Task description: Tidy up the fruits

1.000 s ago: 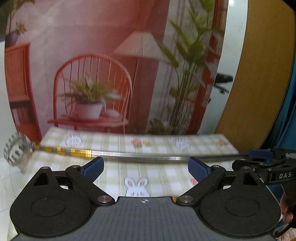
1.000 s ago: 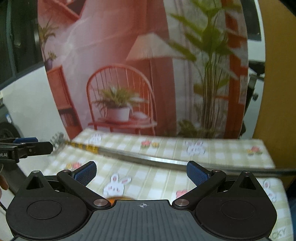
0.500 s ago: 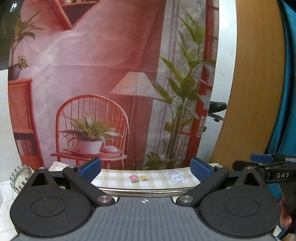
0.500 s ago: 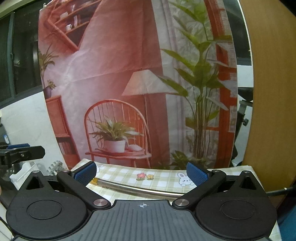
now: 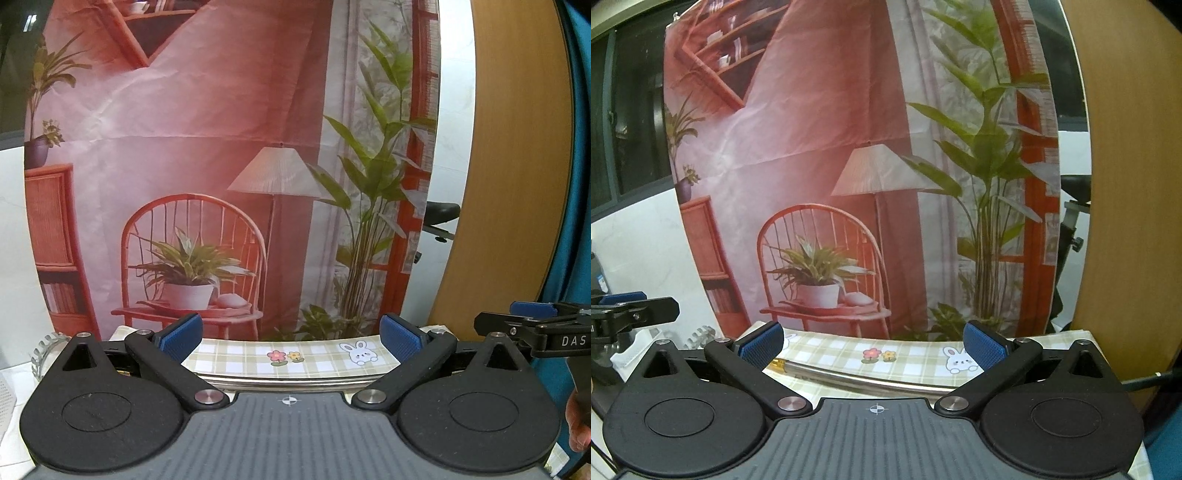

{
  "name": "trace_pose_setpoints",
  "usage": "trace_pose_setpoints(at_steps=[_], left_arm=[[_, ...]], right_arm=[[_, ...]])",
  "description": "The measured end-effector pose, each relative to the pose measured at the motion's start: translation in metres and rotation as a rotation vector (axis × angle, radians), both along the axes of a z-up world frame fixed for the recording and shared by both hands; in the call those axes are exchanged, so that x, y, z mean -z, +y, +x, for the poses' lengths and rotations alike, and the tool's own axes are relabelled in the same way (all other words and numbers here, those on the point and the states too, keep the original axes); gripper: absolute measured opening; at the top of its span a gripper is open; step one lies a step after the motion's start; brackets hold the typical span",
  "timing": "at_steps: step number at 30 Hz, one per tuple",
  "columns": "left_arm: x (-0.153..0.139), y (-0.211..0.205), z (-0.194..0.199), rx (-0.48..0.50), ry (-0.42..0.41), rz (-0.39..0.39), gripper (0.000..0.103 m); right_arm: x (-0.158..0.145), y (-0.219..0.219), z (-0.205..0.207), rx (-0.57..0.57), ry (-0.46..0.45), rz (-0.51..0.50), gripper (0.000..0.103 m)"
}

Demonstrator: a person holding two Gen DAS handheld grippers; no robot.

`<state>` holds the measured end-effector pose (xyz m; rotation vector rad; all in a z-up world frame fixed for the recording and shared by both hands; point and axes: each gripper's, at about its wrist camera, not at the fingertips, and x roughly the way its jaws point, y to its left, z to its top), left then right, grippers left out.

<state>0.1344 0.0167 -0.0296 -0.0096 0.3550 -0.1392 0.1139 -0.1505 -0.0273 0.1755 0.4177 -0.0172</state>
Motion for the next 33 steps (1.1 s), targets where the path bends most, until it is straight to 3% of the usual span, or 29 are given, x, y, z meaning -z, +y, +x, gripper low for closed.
trace_pose_setpoints(at_steps=[33], left_arm=[[-0.0013,0.0041,-0.0008,-0.020,-0.005,0.012,0.103]], right_arm=[[-0.0016,-0.0024,-0.0023,0.018,-0.009,0.000,0.103]])
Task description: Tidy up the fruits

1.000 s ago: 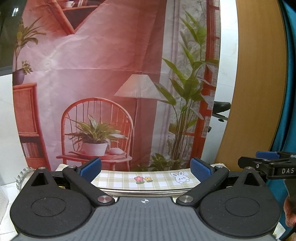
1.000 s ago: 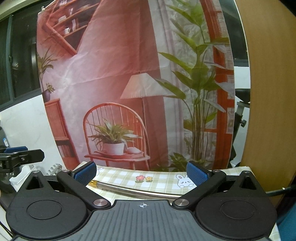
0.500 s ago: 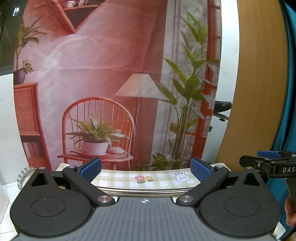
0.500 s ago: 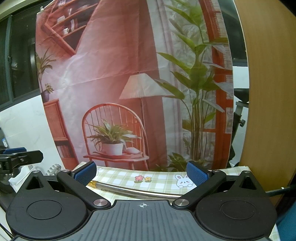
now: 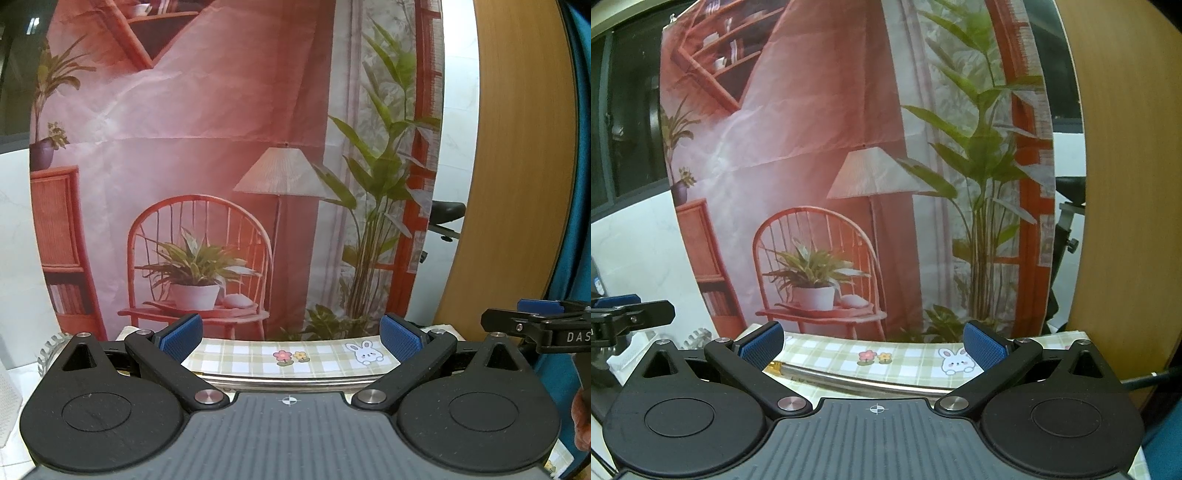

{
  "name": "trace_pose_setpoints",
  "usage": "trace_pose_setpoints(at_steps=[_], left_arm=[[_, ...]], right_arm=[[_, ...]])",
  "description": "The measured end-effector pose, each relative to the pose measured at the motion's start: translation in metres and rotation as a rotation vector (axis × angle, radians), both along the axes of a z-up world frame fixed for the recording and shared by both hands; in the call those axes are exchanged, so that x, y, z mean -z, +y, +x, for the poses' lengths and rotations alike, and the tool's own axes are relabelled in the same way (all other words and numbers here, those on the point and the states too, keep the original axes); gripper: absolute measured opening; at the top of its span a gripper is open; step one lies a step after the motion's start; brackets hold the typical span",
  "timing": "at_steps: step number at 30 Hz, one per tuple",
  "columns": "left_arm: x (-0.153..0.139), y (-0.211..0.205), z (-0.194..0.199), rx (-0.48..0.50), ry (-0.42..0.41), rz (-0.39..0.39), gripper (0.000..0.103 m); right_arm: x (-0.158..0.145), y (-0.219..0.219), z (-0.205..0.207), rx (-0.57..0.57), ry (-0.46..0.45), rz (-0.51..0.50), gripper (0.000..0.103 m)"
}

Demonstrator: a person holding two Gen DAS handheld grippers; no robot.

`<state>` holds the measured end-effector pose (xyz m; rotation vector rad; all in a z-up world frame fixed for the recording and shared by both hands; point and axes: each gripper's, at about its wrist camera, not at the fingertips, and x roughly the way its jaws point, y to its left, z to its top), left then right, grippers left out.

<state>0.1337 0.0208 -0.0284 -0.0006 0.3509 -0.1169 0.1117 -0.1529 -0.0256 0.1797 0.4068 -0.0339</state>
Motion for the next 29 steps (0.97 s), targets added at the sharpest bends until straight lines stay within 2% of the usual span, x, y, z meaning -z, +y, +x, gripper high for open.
trace_pose_setpoints(at_steps=[10,29], left_arm=[[-0.010,0.000,-0.009,-0.029,-0.054,0.008,0.103],[-0.014,0.001,-0.011,-0.026,-0.063,0.001,0.103]], right_arm=[[-0.008,-0.005,-0.009,0.047,-0.052,0.007,0.103],[-0.008,-0.006,-0.012,0.050,-0.056,0.006,0.103]])
